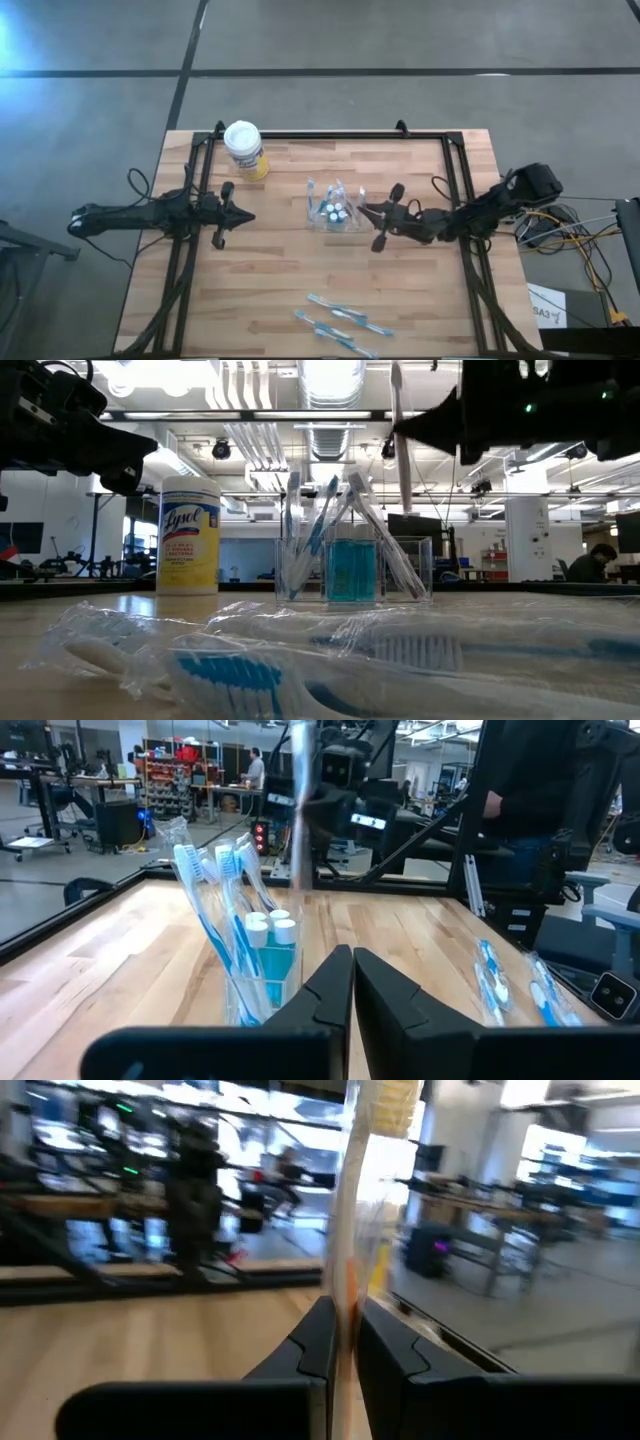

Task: Pick & Place toothbrushing station
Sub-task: Put the orange toothbrush into the right compartment of the transparent organizer

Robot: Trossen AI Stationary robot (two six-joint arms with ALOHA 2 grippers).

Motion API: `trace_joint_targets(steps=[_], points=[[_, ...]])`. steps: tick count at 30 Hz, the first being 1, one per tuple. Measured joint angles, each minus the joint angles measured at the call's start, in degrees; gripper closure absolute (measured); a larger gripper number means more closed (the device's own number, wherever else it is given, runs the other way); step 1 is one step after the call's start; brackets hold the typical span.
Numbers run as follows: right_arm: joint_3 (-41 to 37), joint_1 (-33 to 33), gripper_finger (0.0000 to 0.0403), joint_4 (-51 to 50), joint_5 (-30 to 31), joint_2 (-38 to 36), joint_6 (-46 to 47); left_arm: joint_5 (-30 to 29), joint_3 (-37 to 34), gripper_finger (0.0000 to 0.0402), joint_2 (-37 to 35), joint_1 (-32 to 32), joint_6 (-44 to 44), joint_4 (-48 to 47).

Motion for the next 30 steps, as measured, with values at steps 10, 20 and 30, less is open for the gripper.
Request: trace_joint_targets(steps=[10, 20, 30], points=[[0.0, -0.2, 0.0380, 2.7, 7.1, 6.1, 1.5, 0.0, 0.0, 0.0385, 0.0, 0.0, -0.4, 0.0], [0.7, -0.8, 0.0380, 6.7, 8.0, 11.8, 3.0, 0.0, 0.0, 0.0385, 0.0, 0.0, -0.5, 0.0], [2.1, -1.5, 0.0381, 6.7, 9.1, 16.9, 6.9, 0.0, 0.0, 0.0385, 0.0, 0.0, -0.5, -0.3]])
